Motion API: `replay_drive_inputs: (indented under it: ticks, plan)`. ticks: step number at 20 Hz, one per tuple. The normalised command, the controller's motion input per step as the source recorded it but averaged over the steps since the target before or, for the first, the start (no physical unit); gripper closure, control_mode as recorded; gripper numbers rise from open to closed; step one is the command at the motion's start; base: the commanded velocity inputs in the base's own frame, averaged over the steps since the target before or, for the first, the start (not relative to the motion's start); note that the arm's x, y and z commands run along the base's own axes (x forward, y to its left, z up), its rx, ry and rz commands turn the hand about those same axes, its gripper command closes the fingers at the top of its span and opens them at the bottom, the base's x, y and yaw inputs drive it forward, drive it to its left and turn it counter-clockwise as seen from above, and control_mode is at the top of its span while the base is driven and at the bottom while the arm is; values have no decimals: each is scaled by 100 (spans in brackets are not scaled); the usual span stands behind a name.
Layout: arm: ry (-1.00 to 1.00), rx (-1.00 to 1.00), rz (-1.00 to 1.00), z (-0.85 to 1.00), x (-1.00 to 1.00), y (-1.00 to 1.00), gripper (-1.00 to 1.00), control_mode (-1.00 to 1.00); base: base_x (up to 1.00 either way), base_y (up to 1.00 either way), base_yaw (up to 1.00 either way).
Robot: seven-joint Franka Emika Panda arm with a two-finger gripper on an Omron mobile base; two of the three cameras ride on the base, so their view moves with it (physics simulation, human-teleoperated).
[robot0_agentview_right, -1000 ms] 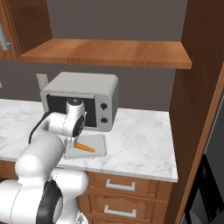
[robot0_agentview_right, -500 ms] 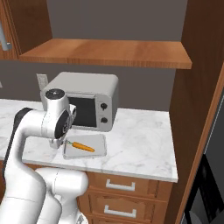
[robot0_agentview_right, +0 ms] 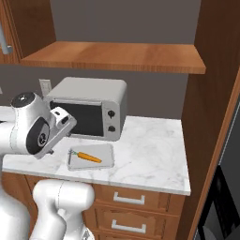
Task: Take the carrot and bell pepper out of the freezer and place them in the tupperware container on the counter. Then put the tupperware containing the vegetables back in the freezer.
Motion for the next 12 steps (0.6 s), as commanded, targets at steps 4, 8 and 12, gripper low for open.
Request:
replay_drive_inputs:
  ticks: [4, 8, 12]
  plan:
    - [11, 6, -60, 54, 0, -1, -100, -100, 0, 0, 0]
    - [3, 17, -65, 10, -1, -24, -100, -100, 0, 0, 0]
    - [-15, 31, -50, 0, -31, -46, -100, -100, 0, 0, 0]
